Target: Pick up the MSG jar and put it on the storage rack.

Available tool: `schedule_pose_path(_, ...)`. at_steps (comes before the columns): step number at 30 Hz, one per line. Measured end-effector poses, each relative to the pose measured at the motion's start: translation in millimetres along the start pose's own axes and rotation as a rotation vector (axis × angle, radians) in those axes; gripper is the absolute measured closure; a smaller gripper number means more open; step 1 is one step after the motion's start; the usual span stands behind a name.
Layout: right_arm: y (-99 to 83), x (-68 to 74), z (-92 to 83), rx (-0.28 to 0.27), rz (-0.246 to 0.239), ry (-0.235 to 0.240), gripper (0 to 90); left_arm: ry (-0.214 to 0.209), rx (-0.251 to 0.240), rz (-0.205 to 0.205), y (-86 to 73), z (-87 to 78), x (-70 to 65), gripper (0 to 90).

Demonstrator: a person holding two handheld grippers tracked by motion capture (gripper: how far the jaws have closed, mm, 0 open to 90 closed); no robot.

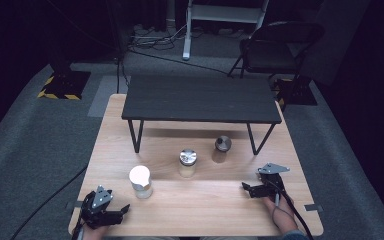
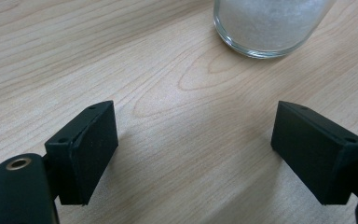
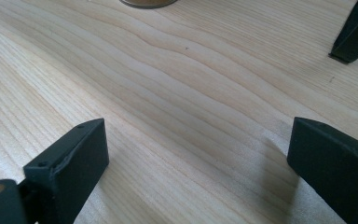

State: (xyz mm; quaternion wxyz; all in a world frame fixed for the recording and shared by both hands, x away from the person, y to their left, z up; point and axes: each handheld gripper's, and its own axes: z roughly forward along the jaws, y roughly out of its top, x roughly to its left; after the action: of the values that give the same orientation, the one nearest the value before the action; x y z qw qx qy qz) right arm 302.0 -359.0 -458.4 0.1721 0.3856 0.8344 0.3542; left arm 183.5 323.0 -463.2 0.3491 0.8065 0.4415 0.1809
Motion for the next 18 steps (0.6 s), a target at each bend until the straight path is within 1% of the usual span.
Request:
schedule_pose_path(5, 0.0, 0.0, 0.0, 0.0, 0.0, 0.0, 5.0, -0.003, 0.0, 0.001, 0.1, 0.1, 0.4, 14.2)
schedule_pose_path(6, 0.6, 0.3, 0.3, 0.003, 0.003, -0.003, 3.1, -0.003, 0.001, -0.001, 0.2, 0.1, 0.6, 13.4)
schedule_pose_path(11, 2.7, 0.5, 1.3, 0.015, 0.012, -0.009, 0.1, -0.011, 0.004, -0.012, 0.8, 0.1, 2.8, 10.4)
schedule_pose_path(13, 2.7, 0.5, 1.2, 0.016, 0.012, -0.009, 0.1, -0.014, -0.003, -0.012, 0.3, -0.6, 3.6, 9.2)
schedule_pose_path(14, 2.7, 0.5, 1.2, 0.015, 0.012, -0.009, 0.1, -0.011, -0.02, -0.013, -0.8, -2.5, 3.0, 8.8)
schedule_pose_path(15, 2.7, 0.5, 1.2, 0.015, 0.012, -0.009, 0.1, -0.011, -0.02, -0.013, -0.8, -2.5, 3.0, 8.4)
schedule_pose_path(18, 2.7, 0.5, 1.2, 0.015, 0.012, -0.009, 0.1, -0.012, -0.056, -0.016, -3.2, -5.8, 1.7, 7.7)
